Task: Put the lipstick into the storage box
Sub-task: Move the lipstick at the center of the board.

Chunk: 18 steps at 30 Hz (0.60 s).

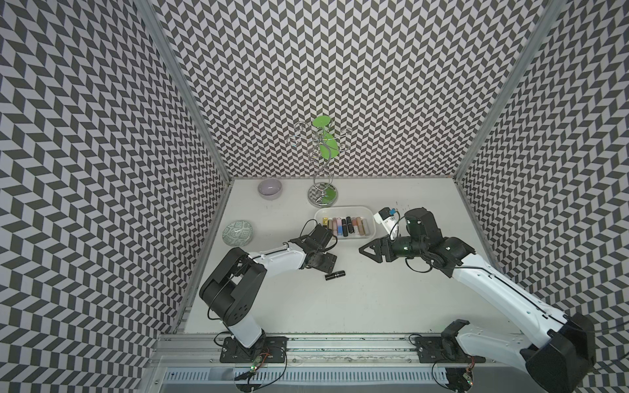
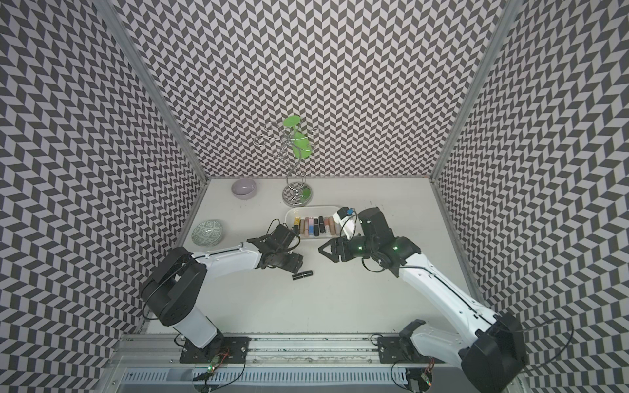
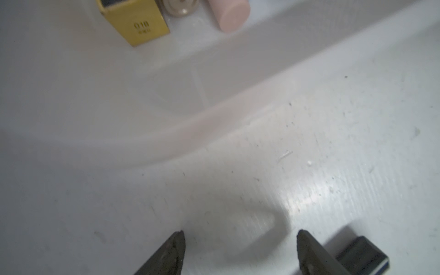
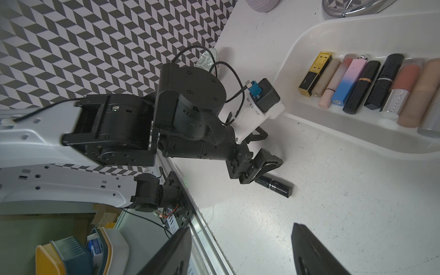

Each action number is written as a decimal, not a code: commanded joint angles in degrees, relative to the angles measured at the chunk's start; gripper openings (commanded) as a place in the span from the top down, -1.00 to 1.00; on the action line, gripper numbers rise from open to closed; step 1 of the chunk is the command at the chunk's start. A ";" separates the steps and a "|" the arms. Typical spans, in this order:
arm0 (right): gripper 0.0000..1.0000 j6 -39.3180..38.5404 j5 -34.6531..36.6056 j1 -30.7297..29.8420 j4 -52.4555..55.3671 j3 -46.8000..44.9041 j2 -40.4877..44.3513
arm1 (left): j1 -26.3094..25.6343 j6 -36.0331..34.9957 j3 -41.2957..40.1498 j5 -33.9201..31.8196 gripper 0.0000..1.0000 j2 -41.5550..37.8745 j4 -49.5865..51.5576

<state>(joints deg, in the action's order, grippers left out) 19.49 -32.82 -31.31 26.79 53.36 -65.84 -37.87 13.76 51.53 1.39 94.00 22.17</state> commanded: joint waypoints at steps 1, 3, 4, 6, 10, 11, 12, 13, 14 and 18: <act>-0.42 1.91 1.35 0.20 -1.03 -3.24 1.50 | -0.30 0.31 1.48 6.43 -0.57 -5.88 3.30; -0.42 1.87 0.85 0.13 -0.29 -5.77 2.03 | -1.07 -0.50 1.67 7.80 -0.58 -9.61 4.26; -0.42 1.80 -0.10 0.05 -0.61 -7.35 2.84 | -1.77 -1.27 1.70 8.58 -0.58 -11.37 5.16; -0.42 0.45 1.53 -1.41 -0.44 -9.22 4.11 | -2.88 -1.19 1.95 6.99 -0.58 -14.01 8.58; -0.56 -8.80 13.71 -10.00 5.61 -8.43 2.06 | -1.50 3.07 1.70 3.54 -0.60 -21.46 12.99; -0.61 -9.56 12.43 -10.30 4.33 -9.04 1.35 | -0.29 5.16 1.67 3.58 -0.60 -23.71 13.55; -0.61 -10.77 11.29 -11.43 1.83 -9.95 1.08 | 1.19 7.15 1.51 4.09 -0.60 -25.50 13.76; -0.64 -11.50 11.29 -13.47 -1.86 -10.84 0.86 | 2.60 8.47 1.15 5.12 -0.60 -27.65 13.34; -0.67 -12.76 12.93 -16.11 -4.66 -10.88 0.28 | 3.88 11.64 0.82 5.99 -0.63 -29.81 13.00; -0.87 -25.00 20.95 -27.52 -4.49 -4.81 -6.29 | 6.79 17.44 0.90 7.02 -0.65 -36.66 11.62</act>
<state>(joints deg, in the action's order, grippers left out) 4.82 -18.06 -54.06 26.59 44.71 -68.73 -31.90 24.88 52.27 7.01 60.69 33.36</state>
